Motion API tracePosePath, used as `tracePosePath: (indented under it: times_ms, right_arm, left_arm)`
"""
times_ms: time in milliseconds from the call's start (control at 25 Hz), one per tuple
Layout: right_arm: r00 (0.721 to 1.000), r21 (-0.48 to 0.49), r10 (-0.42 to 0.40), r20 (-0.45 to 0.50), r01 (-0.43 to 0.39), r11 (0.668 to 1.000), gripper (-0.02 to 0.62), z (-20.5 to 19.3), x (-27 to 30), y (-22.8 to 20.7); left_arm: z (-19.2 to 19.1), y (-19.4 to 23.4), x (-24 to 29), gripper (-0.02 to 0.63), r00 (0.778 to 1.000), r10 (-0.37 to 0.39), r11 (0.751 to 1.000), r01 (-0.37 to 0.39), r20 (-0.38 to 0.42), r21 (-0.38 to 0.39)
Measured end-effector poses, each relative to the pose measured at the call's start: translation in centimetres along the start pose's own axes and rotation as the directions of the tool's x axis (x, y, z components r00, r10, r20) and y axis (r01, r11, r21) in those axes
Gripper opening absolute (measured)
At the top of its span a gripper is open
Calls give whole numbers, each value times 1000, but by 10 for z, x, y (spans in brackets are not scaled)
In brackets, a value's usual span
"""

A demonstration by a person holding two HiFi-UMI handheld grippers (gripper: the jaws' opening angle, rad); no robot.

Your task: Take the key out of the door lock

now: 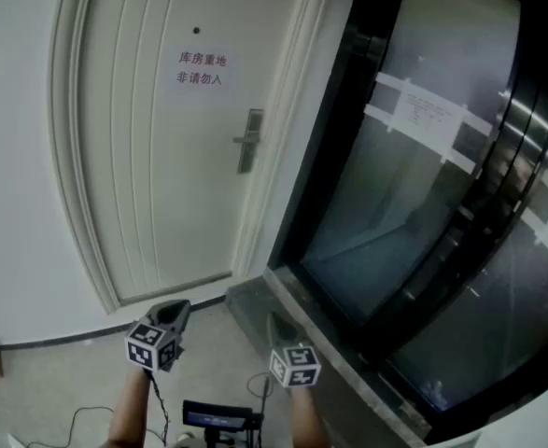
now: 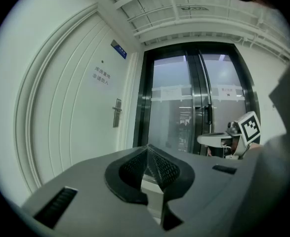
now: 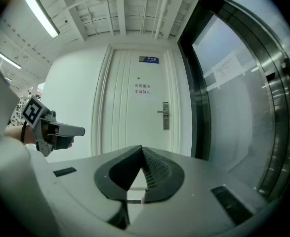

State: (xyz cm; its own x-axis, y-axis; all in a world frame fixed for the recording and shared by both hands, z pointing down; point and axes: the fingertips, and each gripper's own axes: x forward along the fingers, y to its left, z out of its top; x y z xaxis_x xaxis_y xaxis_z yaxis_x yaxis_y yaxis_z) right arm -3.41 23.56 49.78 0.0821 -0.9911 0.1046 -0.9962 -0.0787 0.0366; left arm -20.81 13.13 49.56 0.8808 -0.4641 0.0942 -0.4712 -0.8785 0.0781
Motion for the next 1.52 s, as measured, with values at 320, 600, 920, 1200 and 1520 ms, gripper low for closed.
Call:
tracePosePath:
  times_ms: [320,600,920,1200,1520]
  right_arm:
    - [1000,32,-22,0,22,999,12,1,2,-18]
    - [1000,21,-28,11,27,999,12,5,0,-37]
    - [1000,5,-1,29,1,1000,12,1,-5,-67]
    - [999,27,22,31,-23,999,12,-6,-2,-88]
    - [999,12,41,14,-41,999,12,-13,33,-88]
  left_arm:
    - [0,-4,16,7,1000,-2,1000,2,-4,8]
    - [3,-15,34,7,1000,-1,1000,1,-2,7]
    - [0,-41,58,8,1000,20,1000,-20,5,12]
    - [2,-53,69,8,999,46,998,-46,3,39]
    - [-1,-31,90,8,998,54,998,-54,-7,45]
